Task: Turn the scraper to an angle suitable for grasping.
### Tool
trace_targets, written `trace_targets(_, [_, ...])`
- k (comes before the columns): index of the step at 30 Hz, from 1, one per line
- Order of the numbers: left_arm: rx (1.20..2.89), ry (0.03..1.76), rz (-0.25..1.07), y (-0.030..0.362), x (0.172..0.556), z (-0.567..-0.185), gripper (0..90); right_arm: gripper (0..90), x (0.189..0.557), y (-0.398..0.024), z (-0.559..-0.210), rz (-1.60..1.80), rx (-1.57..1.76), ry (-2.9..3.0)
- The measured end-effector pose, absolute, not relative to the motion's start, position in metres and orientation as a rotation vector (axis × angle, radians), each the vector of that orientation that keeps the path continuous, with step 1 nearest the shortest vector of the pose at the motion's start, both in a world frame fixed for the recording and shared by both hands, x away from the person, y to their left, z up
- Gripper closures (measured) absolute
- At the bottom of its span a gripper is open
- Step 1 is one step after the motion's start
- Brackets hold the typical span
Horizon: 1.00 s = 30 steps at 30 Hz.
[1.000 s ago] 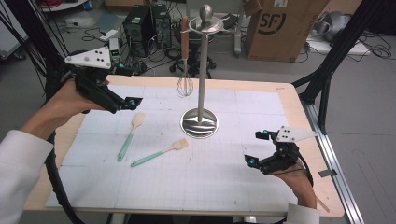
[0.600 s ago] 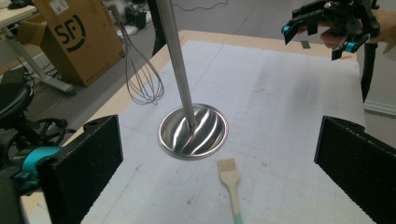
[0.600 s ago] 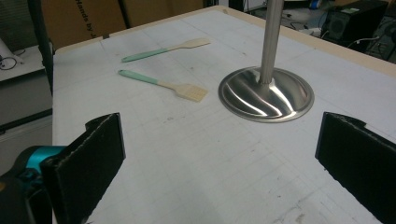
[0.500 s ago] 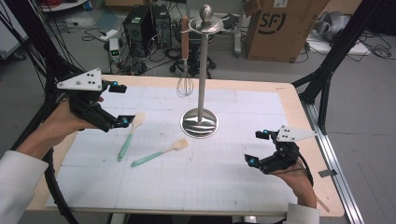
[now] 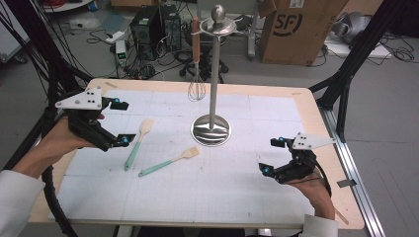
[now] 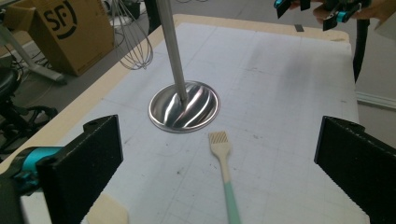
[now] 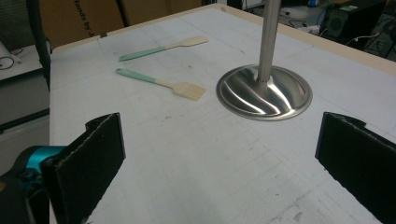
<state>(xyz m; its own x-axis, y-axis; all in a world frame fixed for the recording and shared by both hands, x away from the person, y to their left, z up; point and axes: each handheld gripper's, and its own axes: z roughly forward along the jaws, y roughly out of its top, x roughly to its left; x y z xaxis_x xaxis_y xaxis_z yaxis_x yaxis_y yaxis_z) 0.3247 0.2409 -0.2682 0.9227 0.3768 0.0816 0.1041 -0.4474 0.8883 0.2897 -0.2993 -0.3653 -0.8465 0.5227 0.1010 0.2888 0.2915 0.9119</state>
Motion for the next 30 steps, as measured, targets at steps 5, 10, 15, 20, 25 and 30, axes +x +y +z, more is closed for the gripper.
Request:
trace_targets(5, [2.045,0.338,0.319,0.242,0.324,-0.276,1.7,0.2,0.291,-0.298,-0.366,1.574,0.748,2.346])
trace_targets(10, [2.06,0.347,0.321,0.245,0.325,-0.286,1.7,0.2,0.291,-0.298,-0.366,1.568,0.75,2.352])
trace_targets(15, [2.066,0.356,0.32,0.248,0.326,-0.295,1.7,0.2,0.292,-0.299,-0.366,1.569,0.761,2.346])
trace_targets(20, [2.092,0.35,0.313,0.248,0.327,-0.302,5.4,0.2,0.291,-0.303,-0.366,1.578,0.759,2.331])
trace_targets(25, [2.123,0.328,0.29,0.245,0.328,-0.31,16.9,0.3,0.289,-0.306,-0.364,1.597,0.762,2.311])
trace_targets(30, [2.173,0.344,0.278,0.24,0.327,-0.314,24.4,0.3,0.289,-0.305,-0.366,1.595,0.763,2.32])
